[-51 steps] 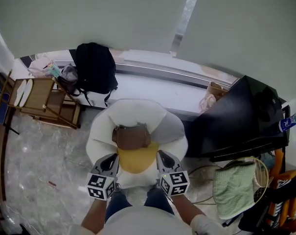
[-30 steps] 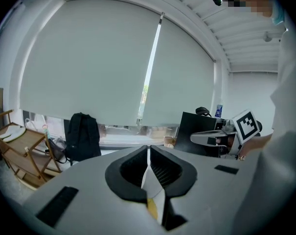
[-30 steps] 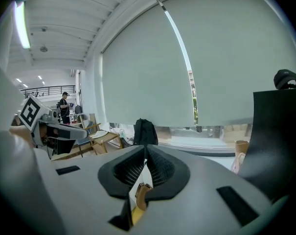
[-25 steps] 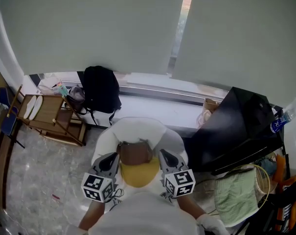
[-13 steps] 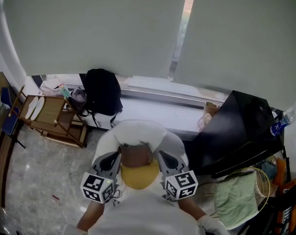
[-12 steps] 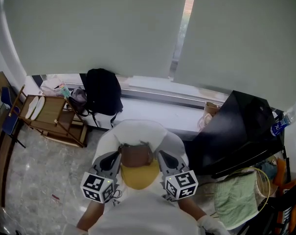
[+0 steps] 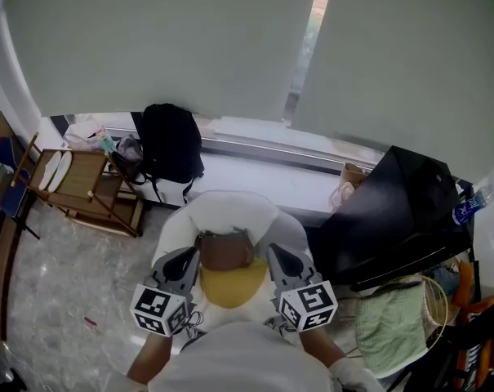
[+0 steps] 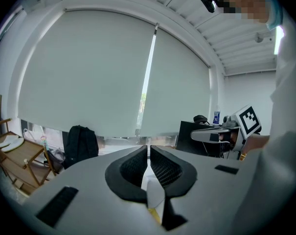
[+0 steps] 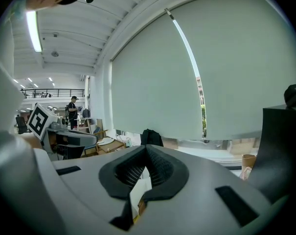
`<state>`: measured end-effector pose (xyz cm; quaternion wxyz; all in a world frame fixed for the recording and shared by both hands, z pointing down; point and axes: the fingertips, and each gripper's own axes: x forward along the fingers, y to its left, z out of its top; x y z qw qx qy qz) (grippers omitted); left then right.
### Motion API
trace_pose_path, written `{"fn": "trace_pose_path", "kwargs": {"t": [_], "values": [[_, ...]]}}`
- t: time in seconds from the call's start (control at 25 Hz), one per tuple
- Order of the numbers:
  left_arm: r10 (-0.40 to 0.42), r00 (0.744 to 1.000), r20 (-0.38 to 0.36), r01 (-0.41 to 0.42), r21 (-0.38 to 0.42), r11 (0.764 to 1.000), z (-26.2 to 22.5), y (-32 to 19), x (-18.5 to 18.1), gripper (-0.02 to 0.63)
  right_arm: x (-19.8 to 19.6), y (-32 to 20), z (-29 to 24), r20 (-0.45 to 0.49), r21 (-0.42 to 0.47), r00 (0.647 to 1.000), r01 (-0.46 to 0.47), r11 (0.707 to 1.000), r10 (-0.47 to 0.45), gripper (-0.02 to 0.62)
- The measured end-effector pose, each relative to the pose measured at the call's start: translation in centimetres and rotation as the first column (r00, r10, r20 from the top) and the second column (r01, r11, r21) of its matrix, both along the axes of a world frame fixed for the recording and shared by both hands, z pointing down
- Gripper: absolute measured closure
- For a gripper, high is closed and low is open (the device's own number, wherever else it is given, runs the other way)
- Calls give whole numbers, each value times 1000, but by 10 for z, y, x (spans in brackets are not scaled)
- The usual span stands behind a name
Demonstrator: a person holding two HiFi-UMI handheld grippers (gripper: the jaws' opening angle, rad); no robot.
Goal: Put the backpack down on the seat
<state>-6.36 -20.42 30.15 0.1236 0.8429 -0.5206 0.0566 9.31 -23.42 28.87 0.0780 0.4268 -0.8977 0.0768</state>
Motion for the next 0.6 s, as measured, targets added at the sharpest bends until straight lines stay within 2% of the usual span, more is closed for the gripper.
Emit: {"fn": "trace_pose_path", "kwargs": {"t": [0.6], "values": [[0,1000,-9,0,-20,1000,7,8,-4,561,-3,9,1,-20,-8,1000,7,1000,-7,565]]}}
